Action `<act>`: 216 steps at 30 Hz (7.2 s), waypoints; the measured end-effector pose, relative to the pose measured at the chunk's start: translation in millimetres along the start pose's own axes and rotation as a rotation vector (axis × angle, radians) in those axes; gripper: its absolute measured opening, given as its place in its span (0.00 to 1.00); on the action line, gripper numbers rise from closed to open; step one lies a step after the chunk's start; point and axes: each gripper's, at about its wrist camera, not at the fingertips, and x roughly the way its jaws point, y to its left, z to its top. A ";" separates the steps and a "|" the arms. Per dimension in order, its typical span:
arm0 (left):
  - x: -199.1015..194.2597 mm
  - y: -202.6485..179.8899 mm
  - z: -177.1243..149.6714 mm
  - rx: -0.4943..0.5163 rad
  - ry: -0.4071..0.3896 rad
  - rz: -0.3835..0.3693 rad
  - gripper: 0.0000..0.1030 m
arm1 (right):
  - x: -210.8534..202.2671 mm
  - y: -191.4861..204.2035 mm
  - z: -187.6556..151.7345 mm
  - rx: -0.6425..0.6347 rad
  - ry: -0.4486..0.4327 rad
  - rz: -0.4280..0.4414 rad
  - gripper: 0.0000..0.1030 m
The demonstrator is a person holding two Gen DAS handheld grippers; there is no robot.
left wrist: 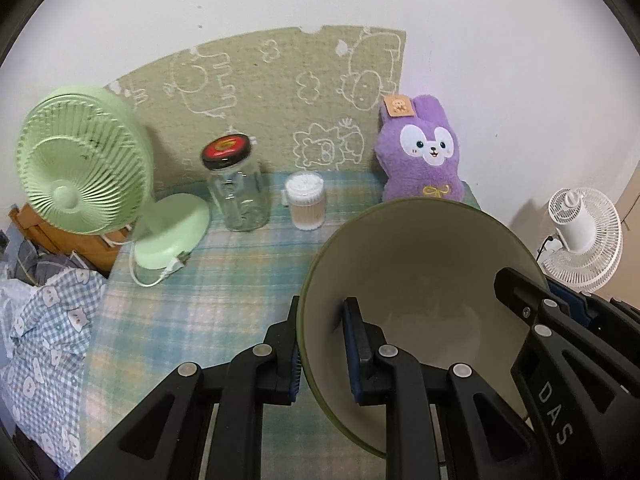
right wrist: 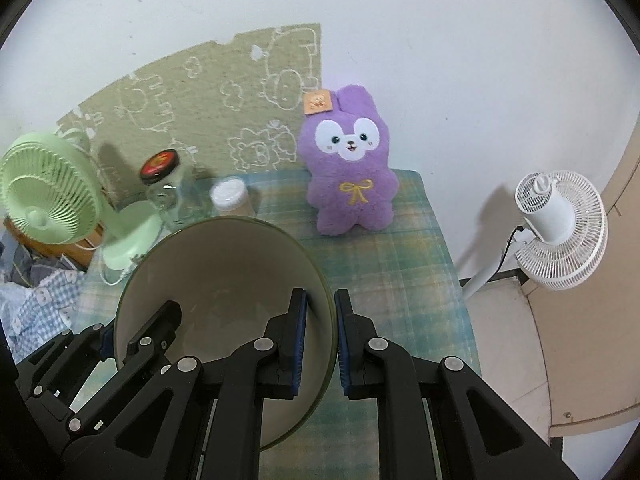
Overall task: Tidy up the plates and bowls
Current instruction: 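Lift the cream bowl with both grippers and carry it toward the plate stack, then lower the cream bowl with both grippers onto the stacked bowls on the plates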
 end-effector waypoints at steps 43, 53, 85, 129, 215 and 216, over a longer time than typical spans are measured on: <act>-80.2 149.4 -170.6 0.018 0.060 -0.009 0.16 | -85.3 152.6 -190.7 0.014 0.061 -0.011 0.17; -70.8 155.3 -197.4 0.021 0.107 -0.001 0.16 | -72.3 159.3 -215.1 0.009 0.119 -0.016 0.17; -61.3 161.2 -216.1 0.043 0.161 -0.032 0.50 | -49.5 167.2 -233.8 -0.020 0.222 -0.013 0.21; -23.5 168.9 -221.7 0.092 0.270 -0.190 0.48 | -7.4 162.8 -245.5 0.069 0.319 0.109 0.38; -56.9 -23.0 -210.9 -0.065 0.249 -0.085 0.46 | -42.2 -23.1 -215.3 -0.069 0.272 0.163 0.38; -56.3 -23.1 -210.8 -0.068 0.249 -0.082 0.46 | -41.3 -22.8 -214.8 -0.075 0.273 0.164 0.38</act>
